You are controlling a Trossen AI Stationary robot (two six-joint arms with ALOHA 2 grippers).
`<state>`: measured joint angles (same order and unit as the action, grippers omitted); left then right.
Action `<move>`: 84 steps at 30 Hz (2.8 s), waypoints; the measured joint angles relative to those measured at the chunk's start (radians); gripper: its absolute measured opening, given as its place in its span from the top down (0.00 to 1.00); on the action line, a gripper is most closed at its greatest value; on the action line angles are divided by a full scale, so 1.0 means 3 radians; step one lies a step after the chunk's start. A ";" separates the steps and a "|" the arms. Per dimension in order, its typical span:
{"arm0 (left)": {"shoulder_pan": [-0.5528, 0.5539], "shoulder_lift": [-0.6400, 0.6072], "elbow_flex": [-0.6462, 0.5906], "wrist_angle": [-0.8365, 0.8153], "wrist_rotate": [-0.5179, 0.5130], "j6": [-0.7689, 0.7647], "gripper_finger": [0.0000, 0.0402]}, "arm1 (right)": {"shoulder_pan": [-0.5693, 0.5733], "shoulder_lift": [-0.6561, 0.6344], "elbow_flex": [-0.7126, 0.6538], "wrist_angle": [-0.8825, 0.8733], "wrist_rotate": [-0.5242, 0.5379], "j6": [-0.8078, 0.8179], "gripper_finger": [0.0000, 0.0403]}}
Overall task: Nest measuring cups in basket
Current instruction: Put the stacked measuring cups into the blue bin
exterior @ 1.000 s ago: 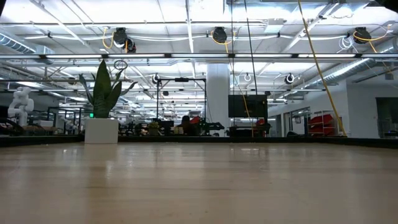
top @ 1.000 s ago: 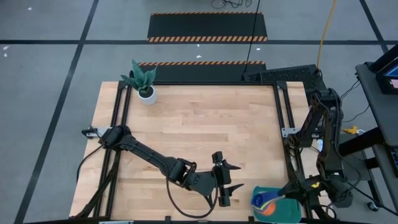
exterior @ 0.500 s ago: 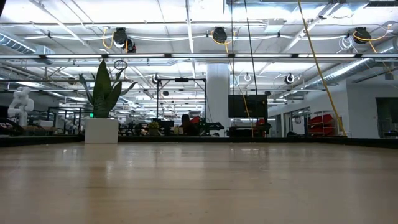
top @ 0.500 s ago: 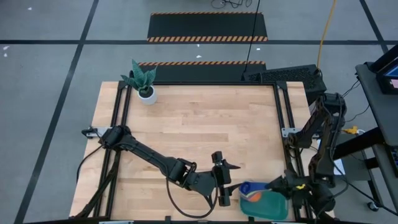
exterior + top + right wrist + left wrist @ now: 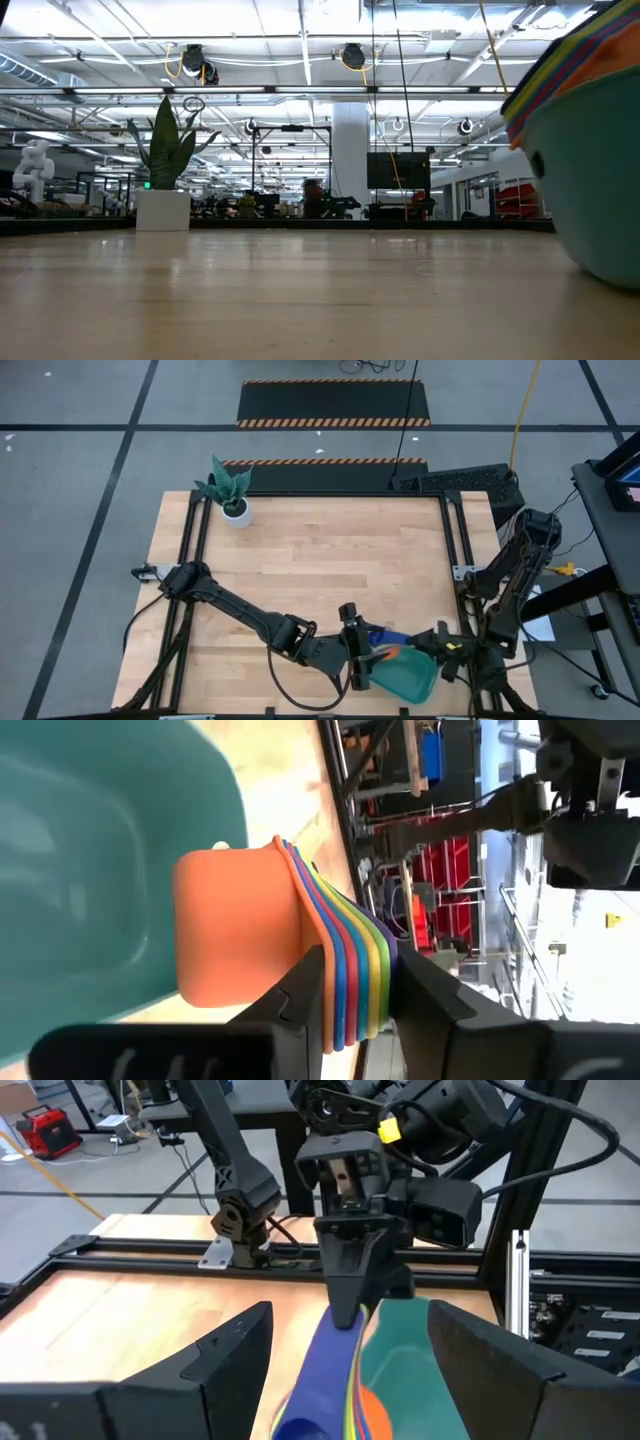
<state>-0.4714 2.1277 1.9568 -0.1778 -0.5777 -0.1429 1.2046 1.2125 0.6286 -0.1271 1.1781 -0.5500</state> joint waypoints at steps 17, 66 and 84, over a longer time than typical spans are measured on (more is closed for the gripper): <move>-0.0011 0.0000 0.0000 -0.0099 -0.0030 0.0000 0.34 | 0.0604 0.0000 -0.0002 0.0737 0.0340 -0.0198 0.81; 0.0014 0.0000 0.0000 -0.0130 -0.0111 -0.0032 0.34 | -0.0019 0.0910 0.0005 0.0164 -0.0077 0.0298 0.78; 0.0017 0.0000 0.0000 -0.0197 -0.0112 -0.0057 0.34 | -0.0019 0.0766 -0.0004 0.0151 -0.0340 0.0485 0.65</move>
<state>-0.4664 2.1277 1.9568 -0.2367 -0.6113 -0.1600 1.1988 1.4425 0.6273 -0.0818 1.0763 -0.4046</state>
